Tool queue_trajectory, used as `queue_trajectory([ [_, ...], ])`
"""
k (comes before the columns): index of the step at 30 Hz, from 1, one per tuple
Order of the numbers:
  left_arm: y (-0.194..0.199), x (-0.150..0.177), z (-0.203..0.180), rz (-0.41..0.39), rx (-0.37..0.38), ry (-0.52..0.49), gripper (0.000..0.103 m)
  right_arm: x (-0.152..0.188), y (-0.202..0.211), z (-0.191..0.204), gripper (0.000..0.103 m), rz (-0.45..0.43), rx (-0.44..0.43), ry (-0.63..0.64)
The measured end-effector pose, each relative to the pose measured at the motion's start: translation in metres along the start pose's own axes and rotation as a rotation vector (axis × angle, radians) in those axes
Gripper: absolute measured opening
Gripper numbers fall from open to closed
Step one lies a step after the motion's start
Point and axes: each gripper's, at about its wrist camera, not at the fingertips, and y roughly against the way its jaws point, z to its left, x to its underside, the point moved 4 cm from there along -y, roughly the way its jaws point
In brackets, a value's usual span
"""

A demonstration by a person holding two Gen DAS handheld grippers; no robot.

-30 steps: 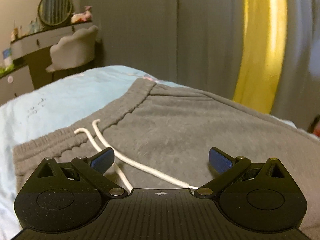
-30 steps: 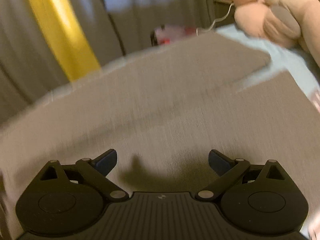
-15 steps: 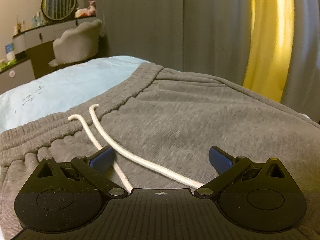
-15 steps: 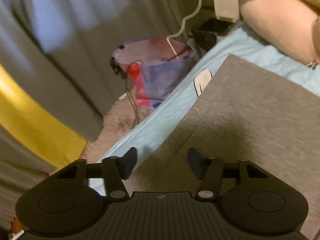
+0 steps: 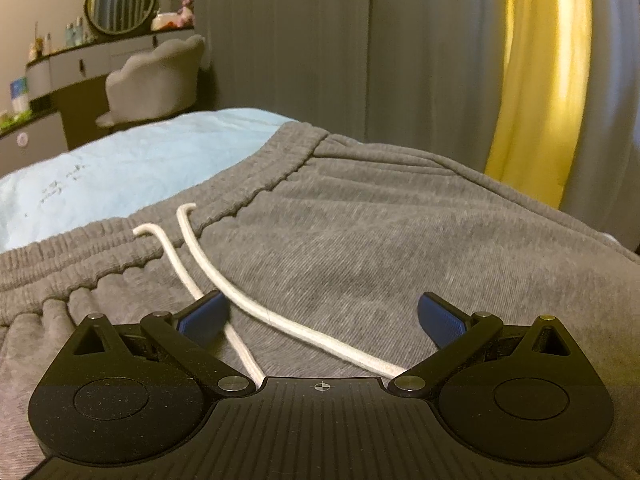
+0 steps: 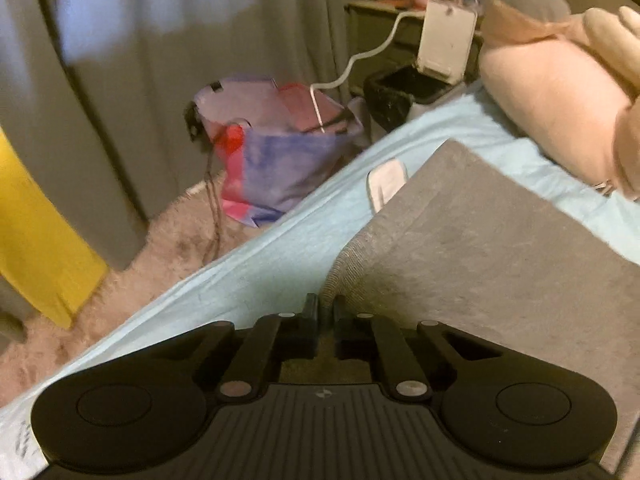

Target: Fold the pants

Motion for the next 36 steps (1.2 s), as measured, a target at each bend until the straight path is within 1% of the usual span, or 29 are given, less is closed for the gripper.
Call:
queue_trajectory([
  [1,0.0,0.0,0.0,0.001,0.004,0.004,0.103,0.0,0.017,-0.008,0.006,-0.031,-0.033,-0.003],
  [2,0.0,0.0,0.0,0.0,0.005,0.004,0.103,0.004,0.042,-0.02,0.006,-0.08,-0.076,-0.015],
  [4,0.001,-0.001,-0.001,-0.002,0.003,0.002,0.103,0.02,0.091,-0.05,0.006,-0.155,-0.14,-0.049],
  [6,0.002,-0.001,0.001,-0.007,0.01,0.011,0.103,0.05,0.137,-0.087,0.006,-0.201,-0.19,-0.108],
  [7,0.002,-0.002,0.002,-0.009,0.015,0.018,0.103,0.071,0.158,-0.11,0.002,-0.209,-0.207,-0.154],
  [8,0.004,-0.002,0.003,-0.011,0.023,0.029,0.103,0.091,0.173,-0.13,0.002,-0.211,-0.213,-0.193],
  [10,0.007,-0.003,0.007,-0.022,0.044,0.06,0.103,0.133,0.19,-0.162,0.002,-0.183,-0.229,-0.254],
  [11,0.008,-0.002,0.008,-0.023,0.054,0.075,0.103,0.157,0.19,-0.174,0.002,-0.142,-0.229,-0.257],
  [12,0.009,-0.002,0.008,-0.024,0.056,0.081,0.103,0.172,0.186,-0.182,0.002,-0.106,-0.218,-0.254],
  [13,0.01,-0.002,0.007,-0.024,0.059,0.084,0.103,0.186,0.178,-0.191,0.003,-0.053,-0.174,-0.268],
  [14,0.01,-0.002,0.007,-0.023,0.061,0.088,0.103,0.195,0.169,-0.201,0.007,0.012,-0.12,-0.305],
  [15,0.011,-0.003,0.007,-0.022,0.061,0.097,0.103,0.199,0.163,-0.21,0.007,0.051,-0.111,-0.35],
  [16,0.013,-0.002,0.009,-0.021,0.064,0.115,0.103,0.197,0.162,-0.216,0.007,0.05,-0.127,-0.388],
  [17,0.015,-0.002,0.01,-0.017,0.068,0.13,0.103,0.192,0.165,-0.22,0.014,0.032,-0.141,-0.422],
  [18,0.016,-0.002,0.012,-0.011,0.076,0.147,0.103,0.186,0.17,-0.221,0.029,-0.004,-0.167,-0.436],
  [19,0.017,-0.002,0.013,-0.009,0.086,0.155,0.103,0.182,0.173,-0.222,0.039,-0.035,-0.192,-0.435],
  [20,0.019,-0.001,0.014,-0.01,0.094,0.162,0.103,0.178,0.174,-0.221,0.051,-0.062,-0.214,-0.434],
  [21,0.021,0.0,0.015,-0.013,0.103,0.174,0.103,0.176,0.171,-0.222,0.051,-0.07,-0.24,-0.447],
  [23,0.024,0.004,0.016,-0.02,0.121,0.188,0.103,0.175,0.157,-0.225,0.05,-0.036,-0.27,-0.505],
  [25,0.027,0.005,0.016,-0.027,0.135,0.186,0.103,0.18,0.143,-0.233,0.041,-0.015,-0.337,-0.61],
  [26,0.028,0.006,0.016,-0.028,0.146,0.186,0.103,0.183,0.137,-0.237,0.034,-0.017,-0.366,-0.655],
  [27,0.03,0.006,0.016,-0.026,0.157,0.185,0.103,0.185,0.133,-0.239,0.033,-0.021,-0.38,-0.688],
  [30,0.035,0.002,0.013,-0.004,0.2,0.195,0.103,0.182,0.124,-0.246,0.032,-0.052,-0.462,-0.761],
  [31,0.037,-0.002,0.011,0.003,0.221,0.213,0.103,0.182,0.122,-0.247,0.029,-0.062,-0.47,-0.759],
  [32,0.039,-0.008,0.008,0.008,0.246,0.235,0.103,0.183,0.12,-0.248,0.018,-0.074,-0.475,-0.745],
  [33,0.04,-0.014,0.005,0.012,0.279,0.257,0.103,0.184,0.117,-0.247,0.01,-0.077,-0.476,-0.727],
  [34,0.04,-0.025,0.0,0.017,0.334,0.278,0.103,0.188,0.113,-0.248,0.01,-0.067,-0.473,-0.716],
  [35,0.038,-0.035,-0.006,0.022,0.379,0.282,0.103,0.19,0.108,-0.249,0.007,-0.07,-0.48,-0.725],
  [36,0.035,-0.045,-0.012,0.027,0.412,0.278,0.103,0.195,0.11,-0.25,0.007,-0.073,-0.489,-0.737],
])
